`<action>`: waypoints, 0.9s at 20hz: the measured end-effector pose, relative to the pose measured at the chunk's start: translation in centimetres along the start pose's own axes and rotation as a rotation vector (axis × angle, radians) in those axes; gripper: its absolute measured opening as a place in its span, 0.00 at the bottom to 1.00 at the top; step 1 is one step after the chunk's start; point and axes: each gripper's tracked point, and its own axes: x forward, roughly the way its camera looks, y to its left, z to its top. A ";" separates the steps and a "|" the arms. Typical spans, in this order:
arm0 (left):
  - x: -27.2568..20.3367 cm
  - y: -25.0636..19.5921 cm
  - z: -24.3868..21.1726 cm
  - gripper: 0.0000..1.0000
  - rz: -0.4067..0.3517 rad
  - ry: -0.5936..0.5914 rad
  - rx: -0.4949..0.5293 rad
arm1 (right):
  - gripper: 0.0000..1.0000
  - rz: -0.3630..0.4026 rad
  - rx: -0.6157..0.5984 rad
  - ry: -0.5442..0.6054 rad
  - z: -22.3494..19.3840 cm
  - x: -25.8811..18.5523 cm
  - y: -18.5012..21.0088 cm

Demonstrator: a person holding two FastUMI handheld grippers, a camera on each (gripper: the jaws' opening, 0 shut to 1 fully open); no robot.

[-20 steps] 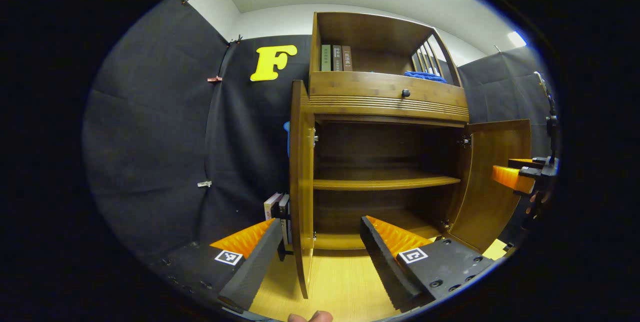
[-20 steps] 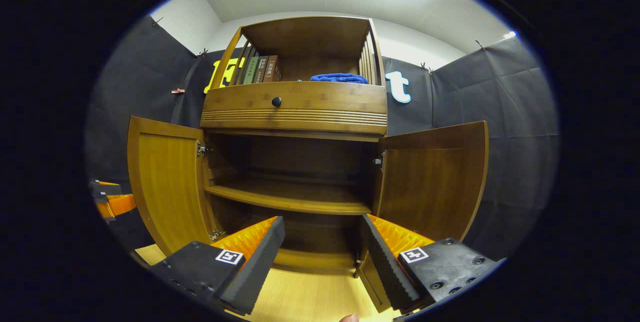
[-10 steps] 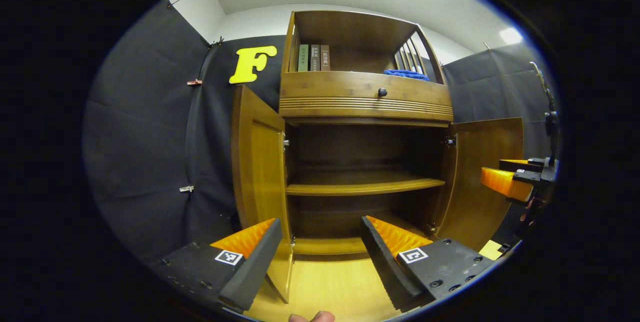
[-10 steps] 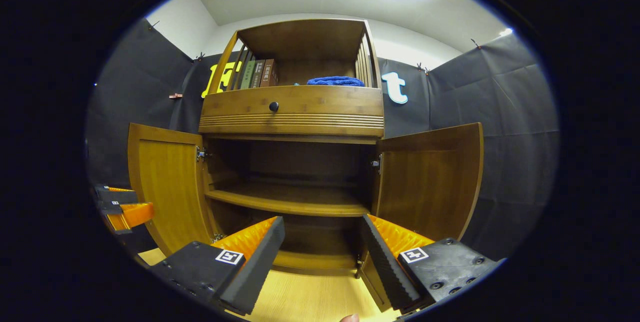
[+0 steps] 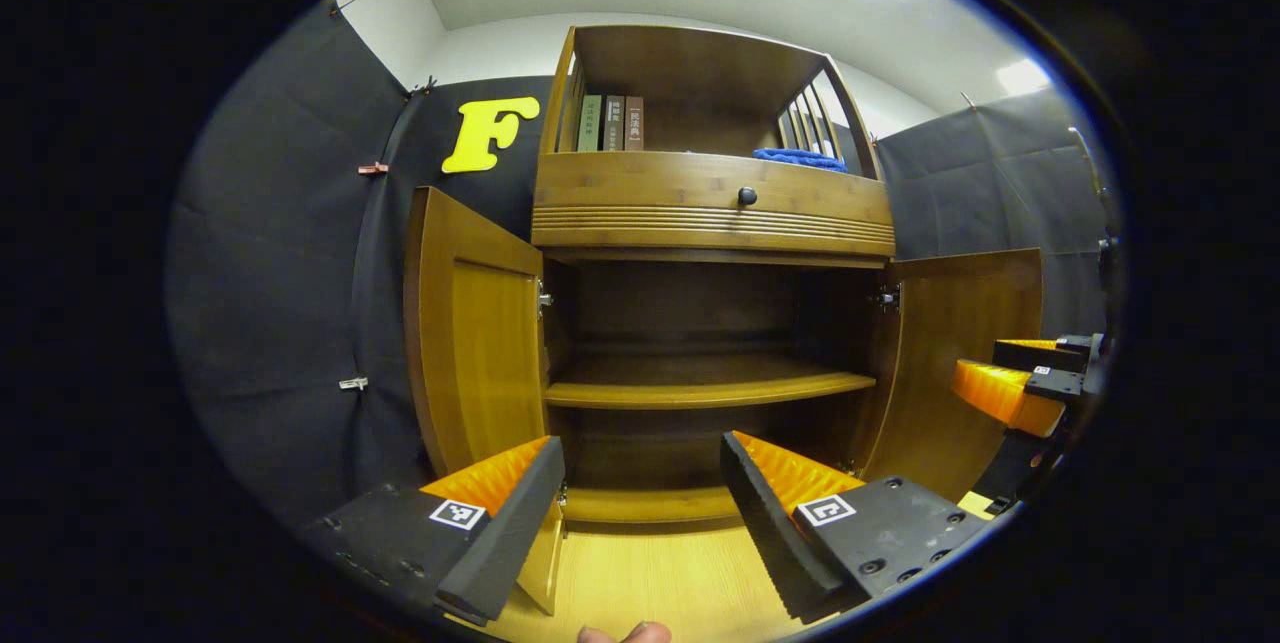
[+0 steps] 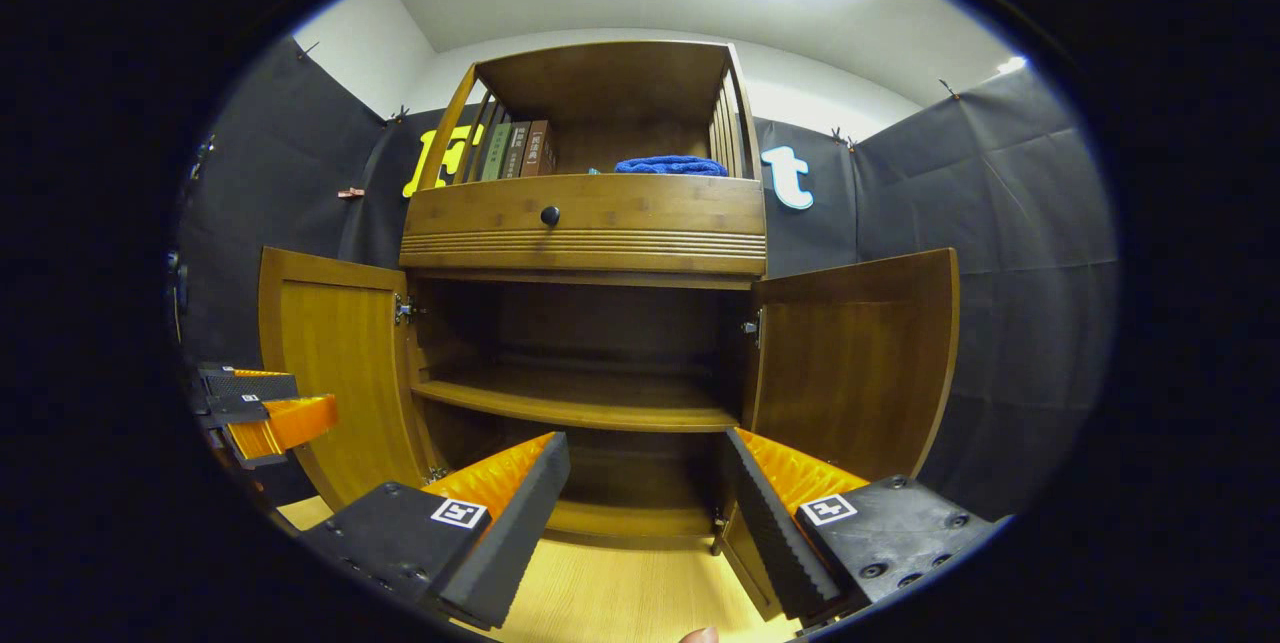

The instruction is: Open the right door of the double-door shoe cabinet with the right hand, and open the left door with the left hand.

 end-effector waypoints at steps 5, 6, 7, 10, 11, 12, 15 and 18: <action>0.1 -0.6 0.6 0.97 -0.005 -0.012 0.017 | 0.96 -0.005 0.006 -0.001 0.0 0.1 -0.2; 0.1 -0.8 0.6 0.98 -0.007 -0.013 0.020 | 0.98 -0.007 0.008 -0.003 0.0 0.1 -0.2; 0.2 -0.9 0.7 0.97 -0.010 -0.014 0.022 | 0.98 -0.008 0.010 -0.003 0.1 0.1 -0.3; 0.2 -1.3 0.6 0.96 -0.014 -0.013 0.024 | 0.98 -0.012 0.010 -0.003 0.1 0.1 -0.5; 0.2 -1.3 0.7 0.97 -0.016 -0.013 0.023 | 0.98 -0.014 0.010 -0.003 0.1 0.1 -0.5; 0.3 -1.4 0.5 0.96 -0.017 -0.010 0.021 | 0.98 -0.015 0.010 -0.003 0.1 0.1 -0.5; 0.3 -1.4 0.4 0.97 -0.017 -0.006 0.017 | 0.98 -0.021 0.009 -0.003 0.1 0.1 -0.7; 0.3 -1.4 0.3 0.97 -0.017 -0.007 0.018 | 1.00 -0.025 0.013 -0.004 0.2 0.1 -0.7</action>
